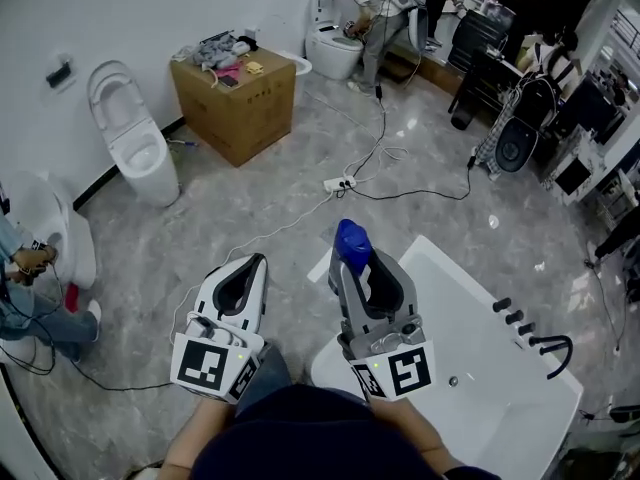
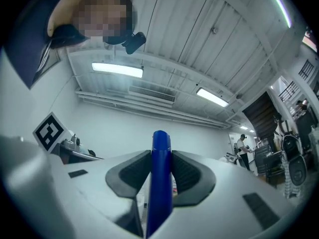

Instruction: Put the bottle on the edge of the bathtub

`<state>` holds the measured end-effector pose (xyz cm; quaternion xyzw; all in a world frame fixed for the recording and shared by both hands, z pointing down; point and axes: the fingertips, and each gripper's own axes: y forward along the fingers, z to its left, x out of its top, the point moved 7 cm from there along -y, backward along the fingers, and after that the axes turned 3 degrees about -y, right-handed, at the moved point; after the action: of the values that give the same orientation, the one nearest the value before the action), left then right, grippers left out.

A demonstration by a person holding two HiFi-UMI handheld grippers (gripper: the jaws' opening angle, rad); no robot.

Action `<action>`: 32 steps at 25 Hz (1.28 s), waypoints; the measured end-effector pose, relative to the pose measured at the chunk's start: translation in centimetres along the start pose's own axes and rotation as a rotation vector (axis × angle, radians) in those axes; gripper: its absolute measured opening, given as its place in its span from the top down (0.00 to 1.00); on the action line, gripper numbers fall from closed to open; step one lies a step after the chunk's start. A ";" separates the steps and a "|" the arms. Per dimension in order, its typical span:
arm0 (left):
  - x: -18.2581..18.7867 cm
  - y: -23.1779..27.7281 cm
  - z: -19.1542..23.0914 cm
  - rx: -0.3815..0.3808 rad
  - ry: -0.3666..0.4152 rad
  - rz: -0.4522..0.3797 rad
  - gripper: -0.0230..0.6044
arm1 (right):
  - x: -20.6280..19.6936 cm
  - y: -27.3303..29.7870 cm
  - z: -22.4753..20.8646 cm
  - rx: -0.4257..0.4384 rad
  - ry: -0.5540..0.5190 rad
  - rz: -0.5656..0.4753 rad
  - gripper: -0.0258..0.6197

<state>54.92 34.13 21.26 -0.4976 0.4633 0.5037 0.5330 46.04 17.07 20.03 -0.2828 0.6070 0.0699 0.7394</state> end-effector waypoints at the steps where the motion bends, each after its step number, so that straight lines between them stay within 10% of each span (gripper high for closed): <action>1: 0.0 1.0 0.1 -0.014 -0.001 0.003 0.93 | -0.2 0.3 -0.7 -0.015 -0.003 0.005 0.74; 24: -1.1 32.1 8.0 -0.707 -0.018 0.024 0.93 | -6.5 13.7 -13.8 -0.660 -0.254 0.047 0.74; 32: -3.6 37.5 8.8 -0.818 -0.072 0.072 0.93 | -8.6 14.8 -16.0 -0.791 -0.282 0.111 0.74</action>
<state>17.19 42.53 23.13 -0.6339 0.2230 0.6818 0.2893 23.52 23.39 21.51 -0.4993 0.4406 0.3752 0.6449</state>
